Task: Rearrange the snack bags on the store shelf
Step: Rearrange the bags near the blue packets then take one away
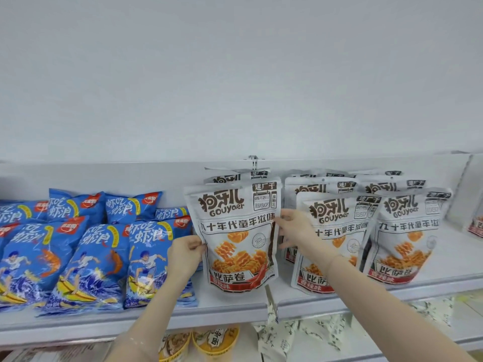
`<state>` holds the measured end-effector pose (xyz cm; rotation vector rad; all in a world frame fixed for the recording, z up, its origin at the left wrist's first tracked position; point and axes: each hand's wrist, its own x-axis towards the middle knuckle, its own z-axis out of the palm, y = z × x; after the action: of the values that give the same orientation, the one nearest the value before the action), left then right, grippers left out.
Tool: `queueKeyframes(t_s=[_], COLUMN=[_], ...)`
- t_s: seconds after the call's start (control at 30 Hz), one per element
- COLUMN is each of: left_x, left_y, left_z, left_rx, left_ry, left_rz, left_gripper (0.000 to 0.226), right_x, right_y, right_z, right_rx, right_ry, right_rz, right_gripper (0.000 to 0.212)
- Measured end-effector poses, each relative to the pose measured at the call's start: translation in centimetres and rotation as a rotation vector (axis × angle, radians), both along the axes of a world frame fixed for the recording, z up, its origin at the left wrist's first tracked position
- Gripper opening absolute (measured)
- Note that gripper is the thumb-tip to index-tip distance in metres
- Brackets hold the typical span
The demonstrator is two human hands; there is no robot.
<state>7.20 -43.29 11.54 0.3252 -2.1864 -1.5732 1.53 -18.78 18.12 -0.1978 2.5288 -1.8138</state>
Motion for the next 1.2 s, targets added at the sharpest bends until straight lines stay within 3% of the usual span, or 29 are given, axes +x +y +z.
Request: queueKeyframes(t_s=[0.1, 0.23, 0.43, 0.5, 0.57, 0.63, 0.8, 0.9, 0.97, 1.07, 1.13, 1.2], left_x=[-0.4, -0.1, 0.2, 0.6, 1.1, 1.4, 1.4, 0.2, -0.7, -1.9, -2.6, -3.1], left_y=[0.5, 0.9, 1.1, 0.8, 0.2, -0.3, -0.2, 0.5, 0.9, 1.1, 0.9, 0.6], left_z=[-1.4, -2.0, -1.6, -0.8, 0.8, 3.1, 9.3, 10.7, 11.2, 11.9, 12.4, 12.8], left_rx=[0.052, 0.118, 0.123, 0.118, 0.095, 0.075, -0.138, -0.281, -0.325, -0.354, -0.348, -0.349], left_ry=[-0.045, -0.057, -0.073, -0.083, -0.059, 0.026, 0.221, 0.231, 0.221, 0.162, 0.137, 0.123], left_rz=[0.008, -0.027, -0.07, -0.094, -0.101, -0.077, -0.04, -0.003, -0.003, -0.032, -0.042, -0.038], left_gripper=[0.053, 0.031, 0.016, 0.017, 0.027, 0.04, 0.041, 0.045, 0.043, 0.036, 0.032, 0.029], right_x=[-0.5, -0.9, -1.0, -0.1, 1.5, 3.0, 2.6, -2.4, -6.2, -9.8, -10.9, -11.3], right_y=[-0.3, -0.1, -0.1, 0.5, 1.8, 3.0, 3.0, 1.2, -0.3, -2.1, -2.6, -2.8], right_z=[-2.0, -3.9, -4.5, -3.5, -1.0, 2.5, 10.7, 11.7, 11.0, 9.8, 9.7, 10.0], right_rx=[-0.081, -0.144, -0.072, 0.104, 0.411, 0.627, 0.436, 0.655, 0.94, 1.278, 1.328, 1.248], right_ry=[-0.04, -0.031, -0.074, -0.111, -0.136, -0.058, 0.388, 0.591, 0.583, 0.404, 0.338, 0.343], right_rz=[-0.045, -0.044, -0.047, 0.03, 0.152, 0.208, 0.074, 0.058, 0.149, 0.271, 0.318, 0.354], right_gripper=[0.025, 0.024, 0.021, 0.019, 0.026, 0.035, 0.012, 0.024, 0.039, 0.063, 0.066, 0.053])
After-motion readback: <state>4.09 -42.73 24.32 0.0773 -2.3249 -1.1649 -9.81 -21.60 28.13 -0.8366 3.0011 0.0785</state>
